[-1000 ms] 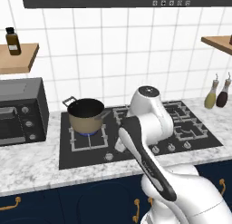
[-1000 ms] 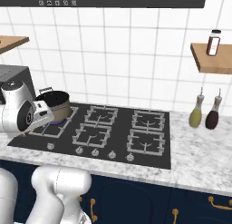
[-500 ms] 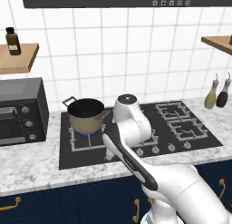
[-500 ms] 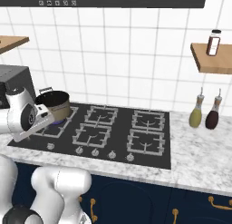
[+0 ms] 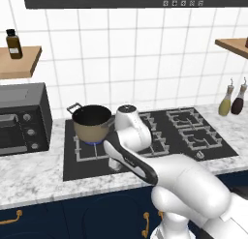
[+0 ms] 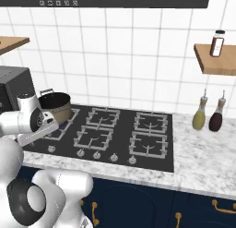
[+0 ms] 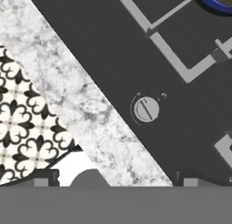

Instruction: Turn off the left burner of the stove.

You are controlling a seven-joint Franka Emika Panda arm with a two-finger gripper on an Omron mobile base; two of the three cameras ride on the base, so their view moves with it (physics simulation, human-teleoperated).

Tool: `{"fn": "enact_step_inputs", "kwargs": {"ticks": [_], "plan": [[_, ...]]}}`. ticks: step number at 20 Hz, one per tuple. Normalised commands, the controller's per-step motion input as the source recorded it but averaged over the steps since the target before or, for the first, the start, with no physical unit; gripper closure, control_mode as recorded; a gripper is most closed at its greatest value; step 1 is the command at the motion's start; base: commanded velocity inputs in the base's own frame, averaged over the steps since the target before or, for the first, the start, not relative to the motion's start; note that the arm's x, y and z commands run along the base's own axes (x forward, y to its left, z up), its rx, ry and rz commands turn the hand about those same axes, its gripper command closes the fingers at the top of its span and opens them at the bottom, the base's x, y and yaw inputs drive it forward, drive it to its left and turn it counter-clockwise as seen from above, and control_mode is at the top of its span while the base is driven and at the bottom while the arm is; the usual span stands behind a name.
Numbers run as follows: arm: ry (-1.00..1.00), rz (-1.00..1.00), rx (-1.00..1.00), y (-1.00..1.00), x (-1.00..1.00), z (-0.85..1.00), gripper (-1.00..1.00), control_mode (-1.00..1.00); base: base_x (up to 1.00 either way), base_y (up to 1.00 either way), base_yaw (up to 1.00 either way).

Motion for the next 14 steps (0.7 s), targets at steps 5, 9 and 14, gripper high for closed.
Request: {"fn": "enact_step_inputs", "kwargs": {"ticks": [5,9,14], "plan": [[0.00,0.00,-0.02,0.11,0.16,-0.53,-1.00,-1.00,0.00,0.00,0.00],[0.00,0.00,0.00,0.00,0.22,-0.52,-1.00,-1.00,0.00,0.00,0.00],[0.00,0.00,0.00,0.00,0.43,-0.25,-1.00,-1.00,0.00,0.00,0.00]]}}
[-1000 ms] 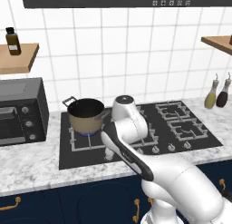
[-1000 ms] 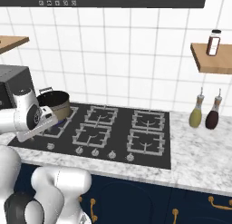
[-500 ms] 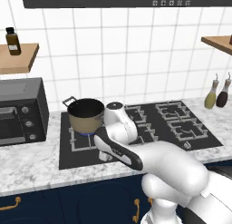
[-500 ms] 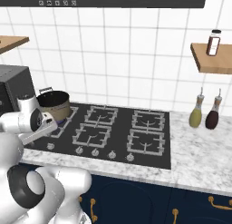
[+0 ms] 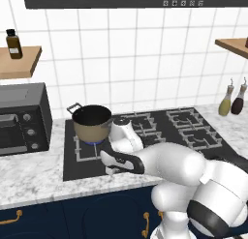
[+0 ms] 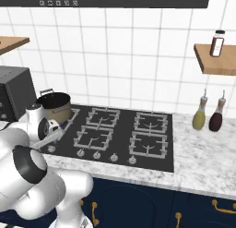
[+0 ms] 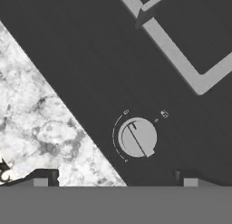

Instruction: Turn off the left burner of the stove.

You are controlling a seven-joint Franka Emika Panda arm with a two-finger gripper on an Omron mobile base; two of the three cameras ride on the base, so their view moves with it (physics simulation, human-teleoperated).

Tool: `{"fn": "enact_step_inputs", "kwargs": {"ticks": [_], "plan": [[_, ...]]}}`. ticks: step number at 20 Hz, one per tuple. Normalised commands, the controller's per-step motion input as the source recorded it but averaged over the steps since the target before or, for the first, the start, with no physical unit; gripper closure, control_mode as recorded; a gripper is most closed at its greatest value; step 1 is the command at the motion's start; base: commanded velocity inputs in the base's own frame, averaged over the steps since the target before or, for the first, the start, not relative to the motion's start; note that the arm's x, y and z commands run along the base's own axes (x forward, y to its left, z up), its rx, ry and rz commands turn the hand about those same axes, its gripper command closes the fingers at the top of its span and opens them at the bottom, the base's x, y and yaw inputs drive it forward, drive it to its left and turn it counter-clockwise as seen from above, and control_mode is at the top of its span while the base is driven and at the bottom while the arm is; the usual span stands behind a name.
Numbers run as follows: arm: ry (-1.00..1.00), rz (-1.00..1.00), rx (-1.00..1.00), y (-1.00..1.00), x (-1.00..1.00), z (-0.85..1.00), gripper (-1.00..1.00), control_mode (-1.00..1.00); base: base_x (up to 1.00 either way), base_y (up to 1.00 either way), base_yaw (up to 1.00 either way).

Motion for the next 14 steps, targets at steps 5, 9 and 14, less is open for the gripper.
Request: {"fn": "enact_step_inputs", "kwargs": {"ticks": [5,9,14], "plan": [[0.02,0.00,0.00,0.00,0.24,-0.22,-1.00,-1.00,0.00,0.00,0.00],[0.01,0.00,0.00,0.01,0.12,-0.19,-1.00,-1.00,0.00,0.00,0.00],[0.00,0.00,0.00,0.08,0.13,-0.03,-1.00,-1.00,0.00,0.00,0.00]]}}
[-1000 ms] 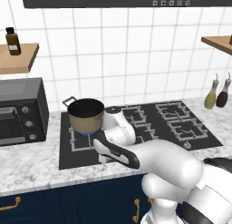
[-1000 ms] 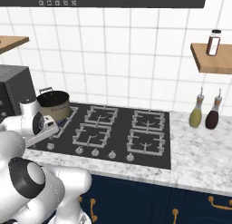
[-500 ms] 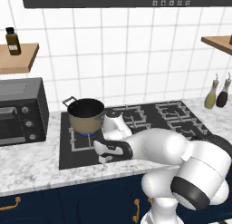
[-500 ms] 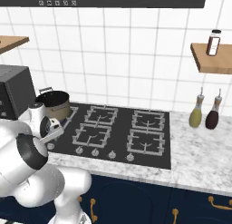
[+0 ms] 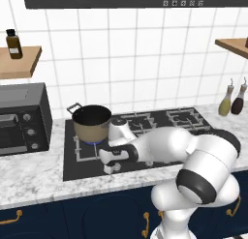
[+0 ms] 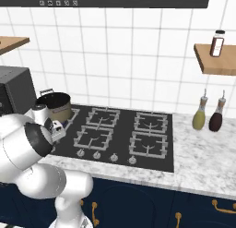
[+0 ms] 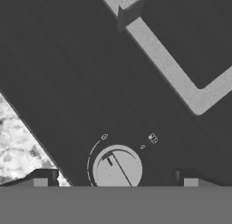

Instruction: Turn off the left burner of the stove.

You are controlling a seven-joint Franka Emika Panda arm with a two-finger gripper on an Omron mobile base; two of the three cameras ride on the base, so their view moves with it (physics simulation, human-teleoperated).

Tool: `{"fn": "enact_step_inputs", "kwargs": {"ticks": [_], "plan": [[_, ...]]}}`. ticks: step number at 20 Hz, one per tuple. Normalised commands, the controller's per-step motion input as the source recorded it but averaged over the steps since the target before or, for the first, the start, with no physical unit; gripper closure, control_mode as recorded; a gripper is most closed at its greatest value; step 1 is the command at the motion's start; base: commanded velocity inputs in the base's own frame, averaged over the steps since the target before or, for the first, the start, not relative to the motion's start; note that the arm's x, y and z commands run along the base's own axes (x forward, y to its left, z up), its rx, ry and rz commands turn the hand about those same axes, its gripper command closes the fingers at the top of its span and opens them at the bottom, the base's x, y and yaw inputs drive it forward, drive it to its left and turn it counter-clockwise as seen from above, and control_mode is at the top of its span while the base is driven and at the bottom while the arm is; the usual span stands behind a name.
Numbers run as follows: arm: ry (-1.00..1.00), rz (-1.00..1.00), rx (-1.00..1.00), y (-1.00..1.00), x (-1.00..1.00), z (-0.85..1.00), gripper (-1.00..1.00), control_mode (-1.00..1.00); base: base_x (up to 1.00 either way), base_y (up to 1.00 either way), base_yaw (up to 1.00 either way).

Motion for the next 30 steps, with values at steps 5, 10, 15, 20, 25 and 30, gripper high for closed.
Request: {"fn": "enact_step_inputs", "kwargs": {"ticks": [5,10,15,20,25,30], "plan": [[0.00,0.00,0.00,0.12,0.01,-0.16,-1.00,-1.00,0.00,0.00,0.00],[0.01,0.00,0.00,0.01,0.00,-0.04,1.00,-1.00,0.00,0.00,0.00],[0.01,0.00,0.00,0.00,0.02,0.00,1.00,-1.00,0.00,0.00,0.00],[0.09,-0.11,0.00,0.00,0.06,-0.01,1.00,-1.00,0.00,0.00,0.00],[0.12,-0.40,0.08,-0.15,0.00,-0.09,1.00,-1.00,0.00,0.00,0.00],[0.00,-0.63,0.15,-0.36,-0.08,-0.02,1.00,-1.00,0.00,0.00,0.00]]}}
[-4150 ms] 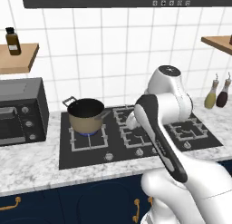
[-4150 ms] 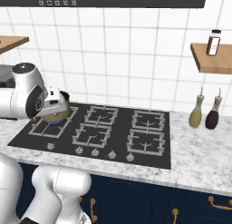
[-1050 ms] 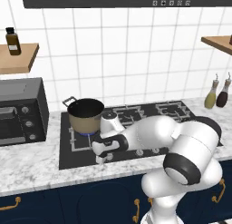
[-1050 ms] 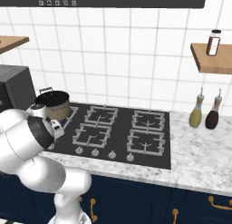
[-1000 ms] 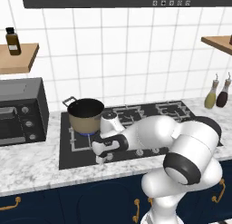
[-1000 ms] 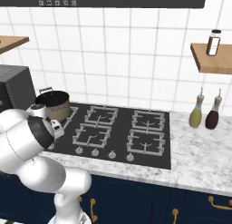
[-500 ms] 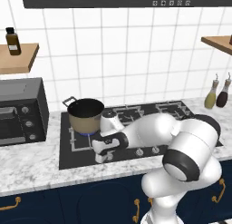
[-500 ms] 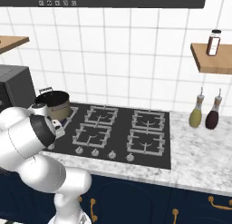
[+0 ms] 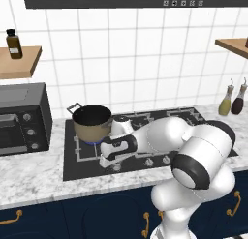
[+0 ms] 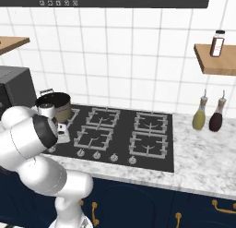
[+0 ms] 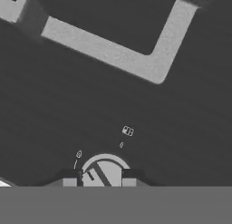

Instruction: Turn off the left burner of the stove.

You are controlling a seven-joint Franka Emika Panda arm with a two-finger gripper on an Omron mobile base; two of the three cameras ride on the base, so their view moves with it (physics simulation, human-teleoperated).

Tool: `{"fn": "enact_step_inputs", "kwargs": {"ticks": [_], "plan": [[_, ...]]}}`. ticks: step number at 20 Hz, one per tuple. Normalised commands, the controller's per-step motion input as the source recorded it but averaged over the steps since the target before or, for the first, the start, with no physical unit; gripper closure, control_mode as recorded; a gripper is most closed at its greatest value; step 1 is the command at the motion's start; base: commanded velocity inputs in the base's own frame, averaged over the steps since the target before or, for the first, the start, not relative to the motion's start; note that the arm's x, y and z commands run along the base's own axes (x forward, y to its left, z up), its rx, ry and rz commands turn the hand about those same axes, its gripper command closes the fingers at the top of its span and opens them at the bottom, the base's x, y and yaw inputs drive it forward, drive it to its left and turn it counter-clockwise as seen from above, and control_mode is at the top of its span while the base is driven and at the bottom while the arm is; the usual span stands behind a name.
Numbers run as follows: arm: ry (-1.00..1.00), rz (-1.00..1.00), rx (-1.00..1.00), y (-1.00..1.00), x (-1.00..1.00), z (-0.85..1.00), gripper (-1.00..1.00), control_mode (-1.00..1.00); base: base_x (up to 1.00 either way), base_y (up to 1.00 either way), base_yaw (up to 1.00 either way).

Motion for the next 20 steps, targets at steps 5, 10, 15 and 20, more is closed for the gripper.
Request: {"fn": "enact_step_inputs", "kwargs": {"ticks": [5,10,15,20], "plan": [[0.00,-0.77,0.13,-0.36,-0.08,-0.08,1.00,-1.00,0.00,0.00,0.00],[0.00,-0.83,0.10,-0.34,-0.01,-0.12,1.00,-1.00,0.00,0.00,0.00],[0.01,-0.54,0.00,-0.16,0.00,-0.15,1.00,-1.00,0.00,0.00,0.00],[0.00,0.00,0.00,0.00,0.00,0.00,1.00,-1.00,0.00,0.00,0.00]]}}
